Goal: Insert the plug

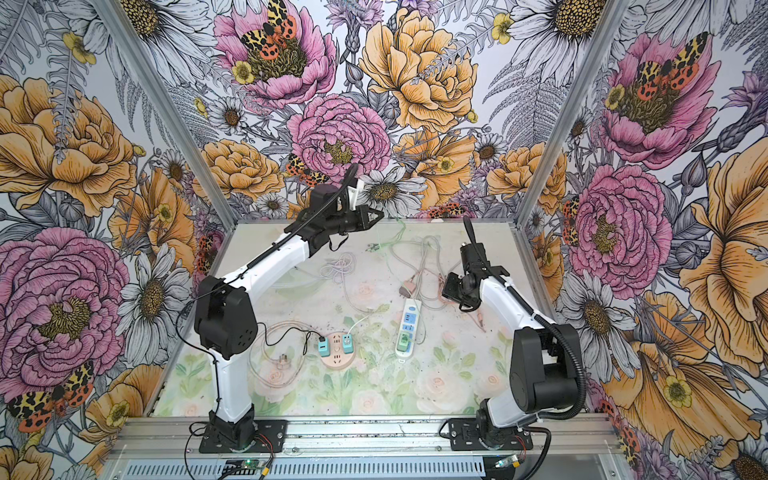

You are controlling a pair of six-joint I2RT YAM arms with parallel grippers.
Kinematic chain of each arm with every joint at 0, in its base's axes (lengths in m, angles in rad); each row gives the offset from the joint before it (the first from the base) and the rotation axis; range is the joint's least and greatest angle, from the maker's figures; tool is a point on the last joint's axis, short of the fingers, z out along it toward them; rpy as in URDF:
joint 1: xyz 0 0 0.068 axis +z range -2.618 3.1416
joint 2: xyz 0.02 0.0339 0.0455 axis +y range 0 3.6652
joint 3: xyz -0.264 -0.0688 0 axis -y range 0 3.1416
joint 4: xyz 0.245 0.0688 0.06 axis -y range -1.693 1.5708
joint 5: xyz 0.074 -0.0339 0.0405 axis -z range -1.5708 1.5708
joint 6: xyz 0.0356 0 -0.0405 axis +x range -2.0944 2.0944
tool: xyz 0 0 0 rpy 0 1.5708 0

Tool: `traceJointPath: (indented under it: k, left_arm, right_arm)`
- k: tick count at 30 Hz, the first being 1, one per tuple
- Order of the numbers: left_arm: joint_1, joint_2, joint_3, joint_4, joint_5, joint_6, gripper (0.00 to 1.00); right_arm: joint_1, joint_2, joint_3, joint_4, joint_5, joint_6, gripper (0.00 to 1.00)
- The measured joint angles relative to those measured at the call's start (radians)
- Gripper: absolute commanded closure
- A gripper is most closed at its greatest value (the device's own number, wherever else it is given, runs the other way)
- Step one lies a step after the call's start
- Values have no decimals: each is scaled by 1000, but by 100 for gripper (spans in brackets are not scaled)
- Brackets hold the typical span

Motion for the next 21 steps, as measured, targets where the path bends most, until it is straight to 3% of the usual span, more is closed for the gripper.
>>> traceJointPath:
  k: [11, 21]
  left_arm:
    - [108, -5, -100, -17, 12, 0, 100]
    - [155, 150, -68, -48, -25, 4, 100]
  right_arm:
    - [43, -7, 0, 0, 0, 27, 57]
    - [69, -7, 0, 0, 0, 42, 59]
